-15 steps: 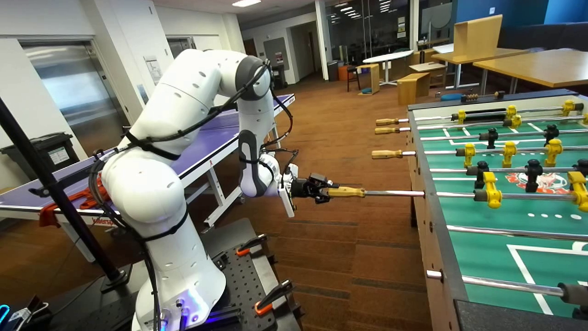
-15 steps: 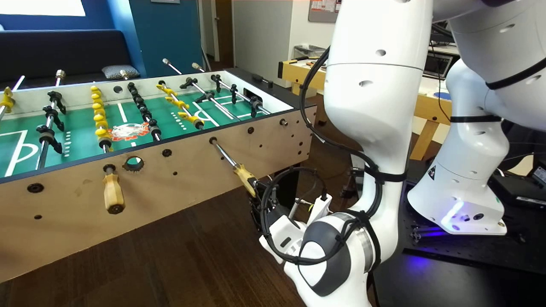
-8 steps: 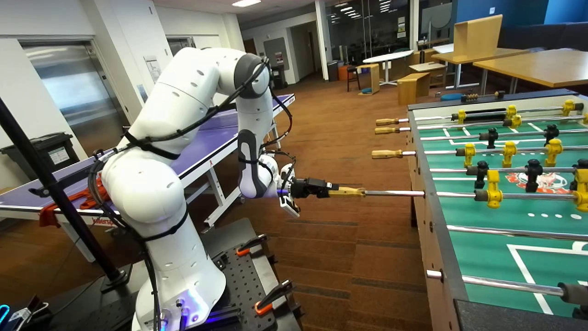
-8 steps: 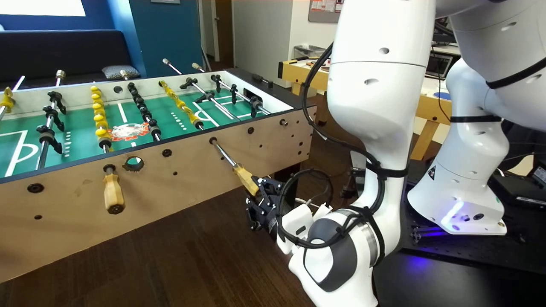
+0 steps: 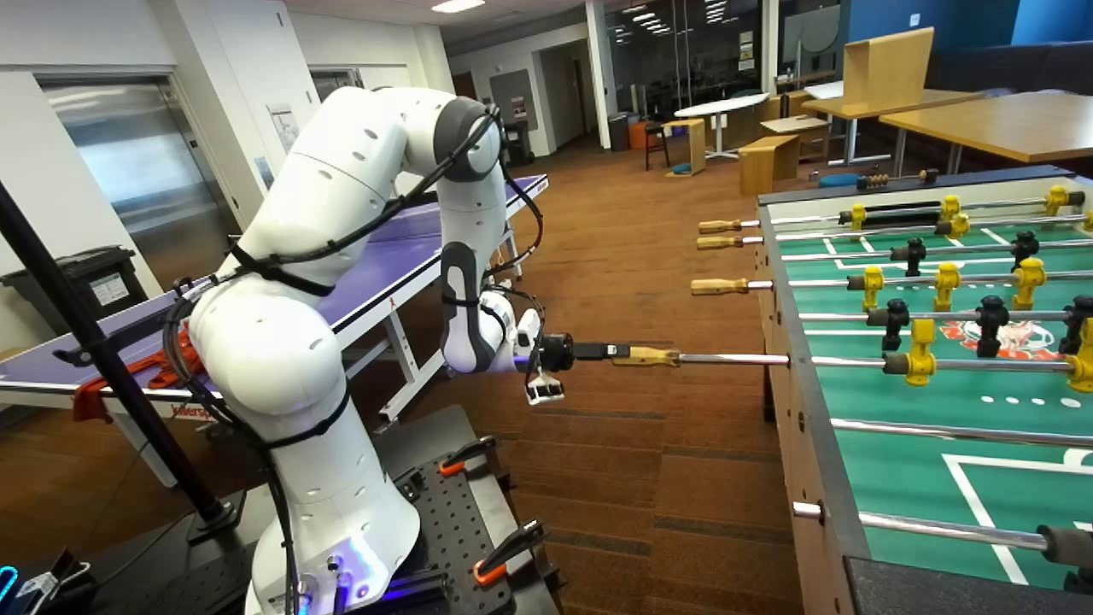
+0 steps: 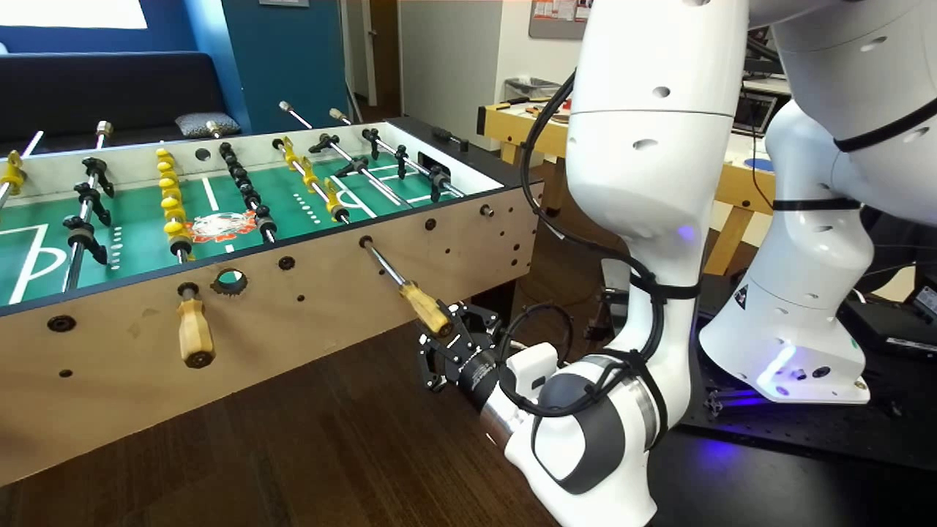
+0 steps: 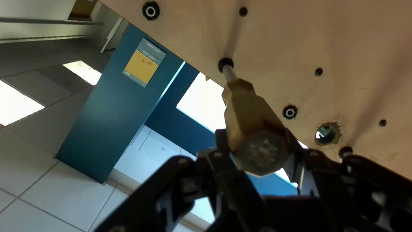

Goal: Rotate the first foosball stick

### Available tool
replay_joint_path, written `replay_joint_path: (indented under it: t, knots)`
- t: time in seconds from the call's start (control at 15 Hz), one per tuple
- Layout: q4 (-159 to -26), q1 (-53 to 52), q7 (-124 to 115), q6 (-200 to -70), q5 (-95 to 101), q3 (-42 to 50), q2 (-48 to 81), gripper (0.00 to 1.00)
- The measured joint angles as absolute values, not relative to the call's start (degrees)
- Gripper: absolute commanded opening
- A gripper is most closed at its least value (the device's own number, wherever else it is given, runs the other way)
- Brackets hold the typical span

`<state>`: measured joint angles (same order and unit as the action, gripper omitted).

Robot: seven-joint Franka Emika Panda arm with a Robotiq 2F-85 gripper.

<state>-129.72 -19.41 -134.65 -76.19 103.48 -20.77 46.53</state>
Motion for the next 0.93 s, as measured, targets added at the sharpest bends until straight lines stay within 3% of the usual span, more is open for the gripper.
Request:
replay_joint_path:
  t: [0.2, 0.27, 0.33, 0.6, 0.93]
  knots:
    - [-130.2, -19.4, -138.2, -75.9, 104.2, -20.6, 46.5, 0.17]
    - [-130.3, -19.4, -139.0, -75.9, 104.4, -20.6, 46.5, 0.67]
    - [-130.4, -19.4, -139.6, -75.8, 104.5, -20.6, 46.5, 0.68]
    - [-131.2, -19.3, -141.5, -76.2, 105.6, -20.6, 47.0, 0.97]
    - [-133.0, -19.3, -144.2, -76.5, 105.6, -22.4, 47.0, 1.0]
